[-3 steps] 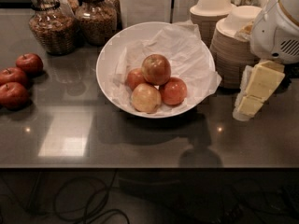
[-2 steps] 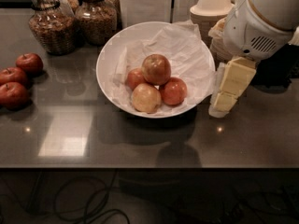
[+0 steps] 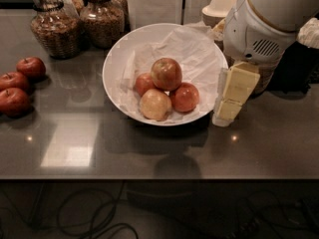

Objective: Pick apple from white bowl

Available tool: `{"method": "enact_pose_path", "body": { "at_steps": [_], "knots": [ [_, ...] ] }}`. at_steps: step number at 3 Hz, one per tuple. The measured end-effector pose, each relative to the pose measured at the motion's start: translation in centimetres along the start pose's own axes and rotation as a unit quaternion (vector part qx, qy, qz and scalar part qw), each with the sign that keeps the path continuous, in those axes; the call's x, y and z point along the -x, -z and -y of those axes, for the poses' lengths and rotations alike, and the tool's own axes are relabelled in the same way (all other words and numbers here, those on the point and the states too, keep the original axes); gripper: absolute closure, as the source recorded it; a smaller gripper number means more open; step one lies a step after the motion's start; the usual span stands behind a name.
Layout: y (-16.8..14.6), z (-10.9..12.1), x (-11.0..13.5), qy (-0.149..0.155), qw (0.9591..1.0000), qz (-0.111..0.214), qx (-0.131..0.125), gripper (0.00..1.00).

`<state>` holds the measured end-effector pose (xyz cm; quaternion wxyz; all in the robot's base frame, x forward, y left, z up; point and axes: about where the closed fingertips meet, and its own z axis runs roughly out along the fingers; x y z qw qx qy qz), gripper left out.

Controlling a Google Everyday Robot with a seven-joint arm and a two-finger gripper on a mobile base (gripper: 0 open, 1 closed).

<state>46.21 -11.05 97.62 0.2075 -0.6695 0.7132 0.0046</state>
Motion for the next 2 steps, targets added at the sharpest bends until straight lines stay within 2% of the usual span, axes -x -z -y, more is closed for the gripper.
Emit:
{"method": "enact_pose_path", "body": {
  "at_steps": [1, 2],
  "knots": [
    [-0.6, 1.1, 0.3, -0.019, 0.9995, 0.026, -0.005, 0.00],
    [-1.5, 3.0, 4.0, -0.001, 0.9963, 0.085, -0.007, 0.00]
  ]
}}
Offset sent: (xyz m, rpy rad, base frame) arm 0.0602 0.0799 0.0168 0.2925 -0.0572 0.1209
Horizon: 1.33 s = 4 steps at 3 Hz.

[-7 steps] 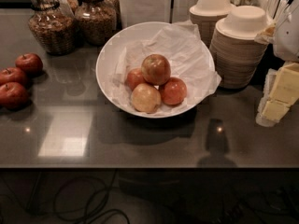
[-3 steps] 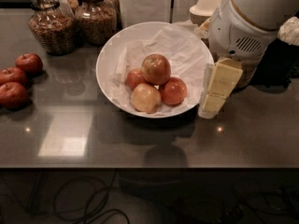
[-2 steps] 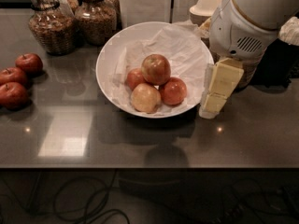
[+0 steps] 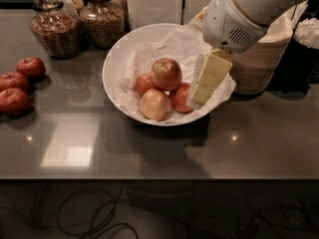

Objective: Pick apple from white bowl

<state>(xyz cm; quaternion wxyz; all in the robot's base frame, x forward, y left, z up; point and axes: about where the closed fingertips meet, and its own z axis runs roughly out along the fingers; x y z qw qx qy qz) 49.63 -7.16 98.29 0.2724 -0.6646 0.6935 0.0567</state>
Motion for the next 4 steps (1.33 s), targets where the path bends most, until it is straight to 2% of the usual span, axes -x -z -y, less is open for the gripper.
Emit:
{"method": "enact_pose_path", "body": {
  "at_steps": [1, 2, 3, 4],
  "knots": [
    [-1.3, 1.2, 2.0, 0.009, 0.9980, 0.062, 0.013, 0.00],
    [-2.4, 2.2, 2.3, 0.002, 0.9940, 0.107, 0.021, 0.00],
    [-3.7, 3.0, 1.5, -0.011, 0.9921, 0.123, 0.021, 0.00],
    [-4.7, 4.6, 0.4, -0.021, 0.9926, 0.119, 0.012, 0.00]
  ]
}}
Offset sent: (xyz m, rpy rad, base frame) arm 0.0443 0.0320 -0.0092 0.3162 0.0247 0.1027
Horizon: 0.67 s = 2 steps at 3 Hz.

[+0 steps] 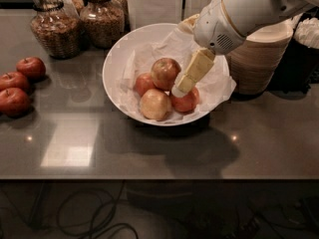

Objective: Pick apple from white bowl

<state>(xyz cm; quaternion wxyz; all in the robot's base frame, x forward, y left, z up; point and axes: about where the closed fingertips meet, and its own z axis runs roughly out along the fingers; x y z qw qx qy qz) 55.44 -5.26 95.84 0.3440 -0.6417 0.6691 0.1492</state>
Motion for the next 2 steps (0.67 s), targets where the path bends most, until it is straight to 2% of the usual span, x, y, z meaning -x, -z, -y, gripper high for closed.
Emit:
{"method": "enact_pose_path", "body": {
  "at_steps": [1, 2],
  "knots": [
    [-0.9, 0.8, -0.9, -0.006, 1.0000, -0.002, 0.000, 0.00],
    [-2.6, 0.7, -1.2, -0.010, 0.9996, 0.009, 0.024, 0.00]
  ]
}}
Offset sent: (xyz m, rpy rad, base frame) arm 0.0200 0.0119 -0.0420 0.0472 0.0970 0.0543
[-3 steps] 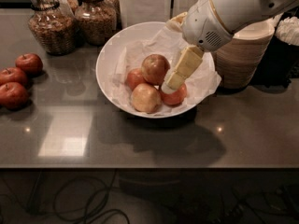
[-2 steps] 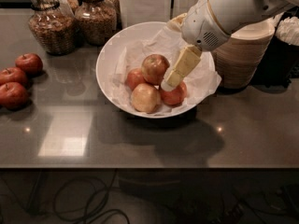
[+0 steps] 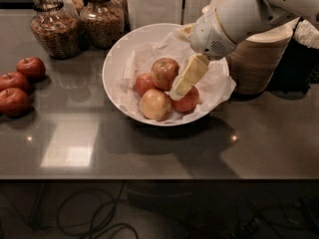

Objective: Pick apple from white bowl

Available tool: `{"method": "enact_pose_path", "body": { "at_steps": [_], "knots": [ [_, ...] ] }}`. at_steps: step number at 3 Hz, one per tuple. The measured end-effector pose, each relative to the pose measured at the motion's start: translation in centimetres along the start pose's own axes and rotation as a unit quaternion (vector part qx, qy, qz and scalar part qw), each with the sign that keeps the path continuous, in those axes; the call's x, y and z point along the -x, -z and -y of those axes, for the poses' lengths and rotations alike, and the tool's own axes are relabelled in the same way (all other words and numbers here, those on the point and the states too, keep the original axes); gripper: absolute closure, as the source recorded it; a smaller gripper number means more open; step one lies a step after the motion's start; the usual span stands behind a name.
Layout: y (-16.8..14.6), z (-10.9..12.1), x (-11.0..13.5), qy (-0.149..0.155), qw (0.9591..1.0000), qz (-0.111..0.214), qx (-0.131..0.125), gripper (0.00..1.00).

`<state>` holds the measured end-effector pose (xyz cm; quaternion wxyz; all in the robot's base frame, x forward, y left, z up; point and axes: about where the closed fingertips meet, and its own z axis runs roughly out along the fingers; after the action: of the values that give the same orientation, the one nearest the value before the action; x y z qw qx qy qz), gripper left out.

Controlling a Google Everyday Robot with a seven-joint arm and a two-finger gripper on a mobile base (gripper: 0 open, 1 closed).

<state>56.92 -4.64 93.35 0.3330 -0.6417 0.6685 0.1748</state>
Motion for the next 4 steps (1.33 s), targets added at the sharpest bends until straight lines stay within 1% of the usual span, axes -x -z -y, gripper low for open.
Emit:
{"method": "enact_pose_path", "body": {
  "at_steps": [1, 2, 3, 4],
  "knots": [
    [-1.6, -0.7, 0.5, 0.008, 0.9994, 0.010, 0.033, 0.00],
    [-2.6, -0.6, 0.6, 0.014, 0.9985, 0.010, 0.053, 0.00],
    [-3.5, -0.3, 0.2, 0.014, 0.9980, 0.002, 0.062, 0.00],
    [-3.5, -0.3, 0.2, 0.014, 0.9980, 0.002, 0.062, 0.18]
  ]
}}
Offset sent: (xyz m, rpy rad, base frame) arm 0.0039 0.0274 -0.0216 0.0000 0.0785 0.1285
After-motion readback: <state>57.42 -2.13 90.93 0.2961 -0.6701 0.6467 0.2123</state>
